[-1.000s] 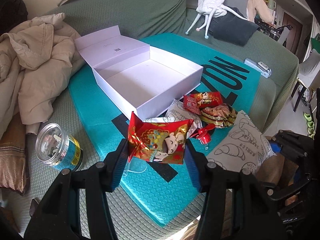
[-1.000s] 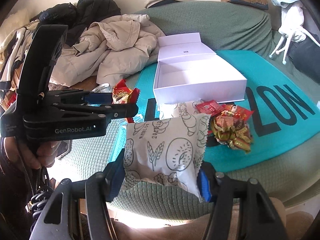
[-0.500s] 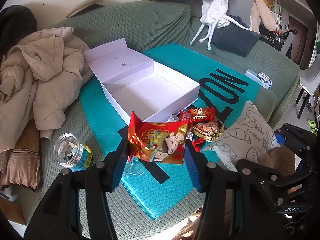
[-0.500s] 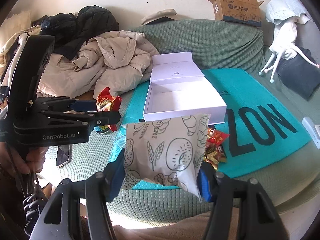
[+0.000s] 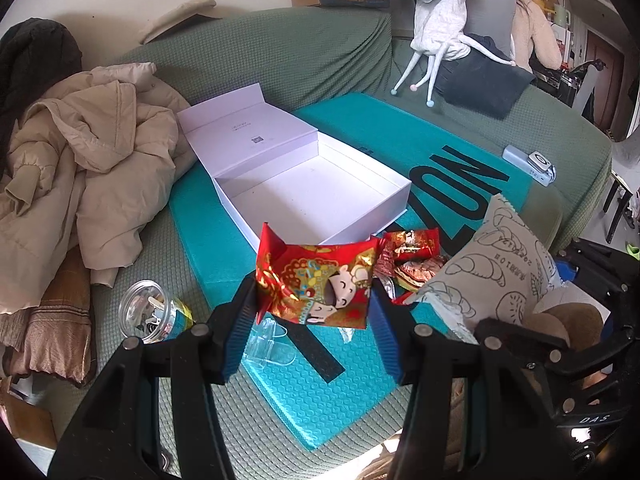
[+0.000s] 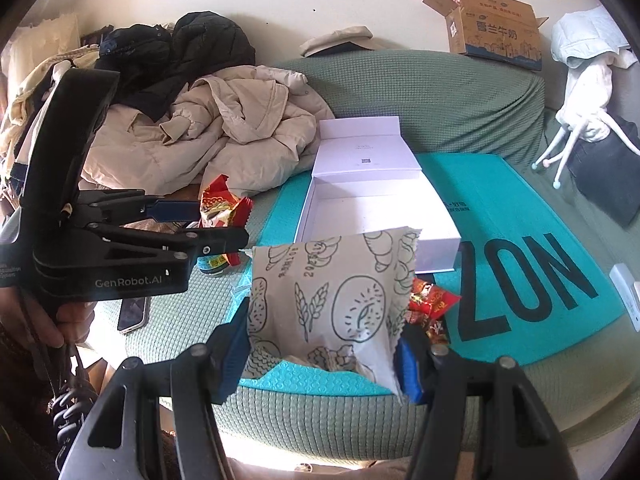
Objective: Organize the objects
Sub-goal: 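Carry the pastry bag with the right tool while the left tool carries the candy packet toward the white box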
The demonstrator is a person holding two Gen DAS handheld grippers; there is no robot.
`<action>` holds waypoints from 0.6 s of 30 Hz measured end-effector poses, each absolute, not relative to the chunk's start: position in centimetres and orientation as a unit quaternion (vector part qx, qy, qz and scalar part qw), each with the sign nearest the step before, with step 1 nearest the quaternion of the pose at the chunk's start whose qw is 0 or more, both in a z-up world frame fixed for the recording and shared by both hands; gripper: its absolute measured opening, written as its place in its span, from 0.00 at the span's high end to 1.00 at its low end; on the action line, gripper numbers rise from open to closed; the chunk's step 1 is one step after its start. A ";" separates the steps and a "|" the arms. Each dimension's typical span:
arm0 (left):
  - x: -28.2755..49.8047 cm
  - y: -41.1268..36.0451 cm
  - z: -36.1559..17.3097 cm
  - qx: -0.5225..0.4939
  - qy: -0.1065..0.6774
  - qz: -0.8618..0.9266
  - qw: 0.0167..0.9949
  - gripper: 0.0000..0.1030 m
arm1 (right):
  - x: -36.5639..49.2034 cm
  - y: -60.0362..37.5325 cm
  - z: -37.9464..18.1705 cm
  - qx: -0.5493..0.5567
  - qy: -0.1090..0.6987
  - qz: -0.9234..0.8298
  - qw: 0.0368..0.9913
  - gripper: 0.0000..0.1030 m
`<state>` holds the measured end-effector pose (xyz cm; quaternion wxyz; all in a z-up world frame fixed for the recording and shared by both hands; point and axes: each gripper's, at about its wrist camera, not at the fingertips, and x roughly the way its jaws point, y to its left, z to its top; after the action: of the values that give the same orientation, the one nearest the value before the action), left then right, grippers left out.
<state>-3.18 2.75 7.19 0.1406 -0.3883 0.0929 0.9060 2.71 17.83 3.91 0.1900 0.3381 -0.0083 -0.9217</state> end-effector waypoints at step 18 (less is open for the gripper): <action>-13.7 4.3 7.3 -0.383 0.088 0.907 0.150 0.49 | -6.3 19.9 4.2 0.345 -0.016 -0.920 0.188 0.39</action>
<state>-13.71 4.31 7.35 0.1502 -0.3831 0.0884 0.9071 -6.34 19.88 4.23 0.1881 0.3446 -0.0161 -0.9196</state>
